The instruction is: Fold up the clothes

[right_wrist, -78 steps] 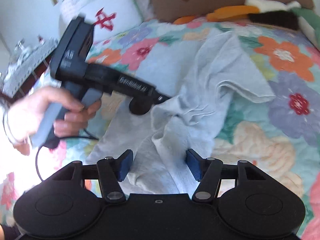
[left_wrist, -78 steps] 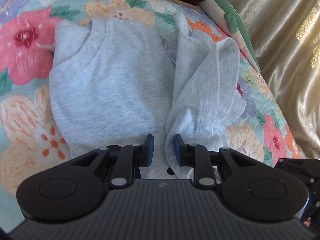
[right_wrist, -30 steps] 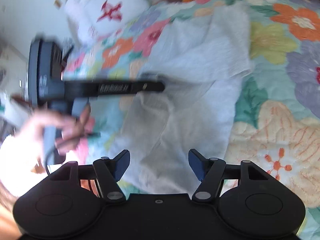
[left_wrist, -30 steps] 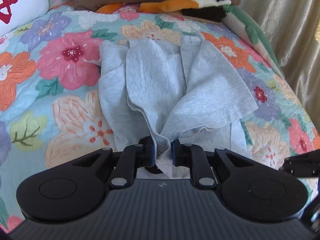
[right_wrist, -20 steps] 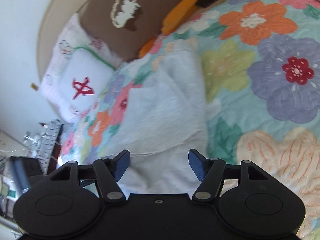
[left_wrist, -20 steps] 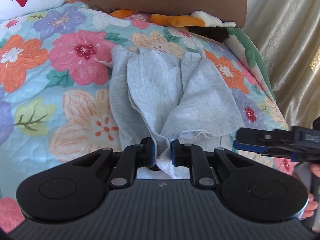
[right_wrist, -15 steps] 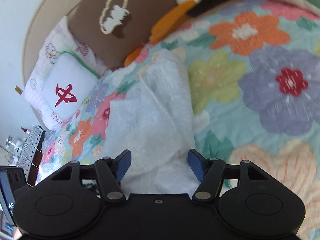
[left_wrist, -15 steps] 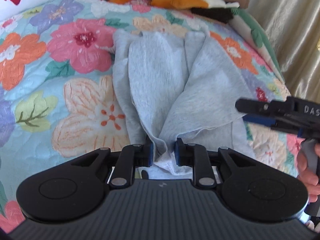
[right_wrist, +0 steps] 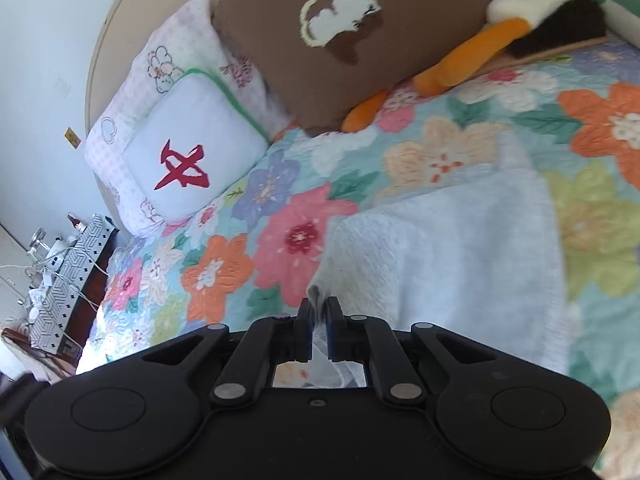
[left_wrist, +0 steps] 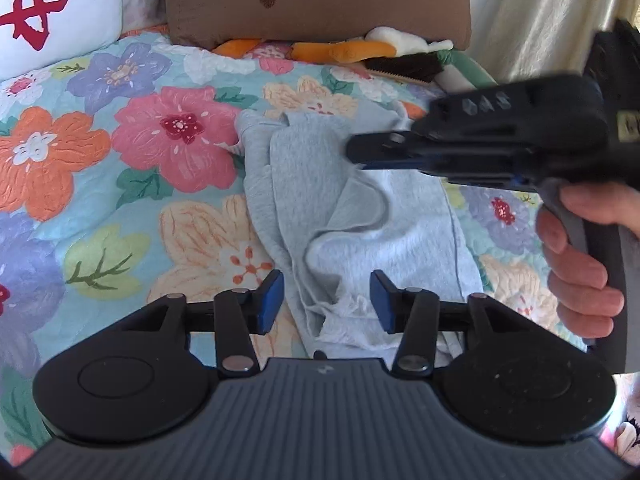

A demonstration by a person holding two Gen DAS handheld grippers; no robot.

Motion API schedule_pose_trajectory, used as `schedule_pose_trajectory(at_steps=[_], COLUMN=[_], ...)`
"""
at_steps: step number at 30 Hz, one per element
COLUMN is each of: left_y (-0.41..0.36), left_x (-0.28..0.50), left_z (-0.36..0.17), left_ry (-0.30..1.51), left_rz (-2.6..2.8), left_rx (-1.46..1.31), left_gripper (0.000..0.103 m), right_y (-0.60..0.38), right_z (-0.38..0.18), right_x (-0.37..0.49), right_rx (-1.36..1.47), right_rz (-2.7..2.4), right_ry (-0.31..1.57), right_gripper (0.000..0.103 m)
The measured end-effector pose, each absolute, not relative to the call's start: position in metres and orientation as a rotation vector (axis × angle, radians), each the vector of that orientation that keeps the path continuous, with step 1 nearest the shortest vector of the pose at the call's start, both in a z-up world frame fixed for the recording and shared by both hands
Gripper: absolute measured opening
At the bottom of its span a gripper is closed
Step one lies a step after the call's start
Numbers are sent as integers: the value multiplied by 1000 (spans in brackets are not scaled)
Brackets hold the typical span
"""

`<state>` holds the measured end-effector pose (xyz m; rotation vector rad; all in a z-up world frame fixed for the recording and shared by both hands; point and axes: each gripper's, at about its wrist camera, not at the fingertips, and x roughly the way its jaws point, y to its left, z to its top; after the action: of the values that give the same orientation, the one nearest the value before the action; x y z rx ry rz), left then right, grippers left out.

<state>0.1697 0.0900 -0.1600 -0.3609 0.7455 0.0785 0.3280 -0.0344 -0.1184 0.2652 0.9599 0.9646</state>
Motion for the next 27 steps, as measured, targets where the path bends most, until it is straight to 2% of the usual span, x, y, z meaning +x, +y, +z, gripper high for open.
schedule_pose_trajectory(at_steps=[2, 5, 6, 7, 9, 11, 16, 18, 23, 24, 25, 27], left_y=[90, 93, 97, 102, 114, 122, 119, 112, 85, 81, 78, 73], left_x=[175, 190, 192, 192, 190, 186, 173, 166, 153, 150, 147, 140], left_z=[-163, -171, -172, -173, -171, -169, -173, -174, -183, -184, -185, -184], left_ry=[745, 810, 821, 819, 819, 819, 874, 886, 945, 949, 948, 948], left_rz=[73, 129, 155, 177, 194, 209, 137, 99, 50, 50, 49, 47], left_rx=[-353, -325, -326, -335, -368, -407, -489, -523, -440, -412, -389, -352], left_gripper=[55, 52, 52, 50, 50, 50, 48, 50, 52, 52, 52, 52], right_y=[-20, -13, -17, -23, -37, -50, -84, -93, -114, -118, -121, -126], right_z=[-119, -116, -113, -110, -104, -101, -123, -137, -151, -150, -149, -150], right_x=[330, 326, 322, 317, 307, 299, 290, 282, 262, 262, 262, 260], right_rx=[268, 248, 243, 234, 199, 137, -14, -114, -195, -172, -153, -153], right_rz=[991, 981, 983, 981, 940, 897, 769, 728, 702, 709, 720, 745], right_ry=[999, 1015, 998, 971, 907, 880, 961, 982, 976, 997, 1025, 1093], right_gripper=[9, 16, 26, 45, 55, 55, 55, 55, 57, 59, 66, 68])
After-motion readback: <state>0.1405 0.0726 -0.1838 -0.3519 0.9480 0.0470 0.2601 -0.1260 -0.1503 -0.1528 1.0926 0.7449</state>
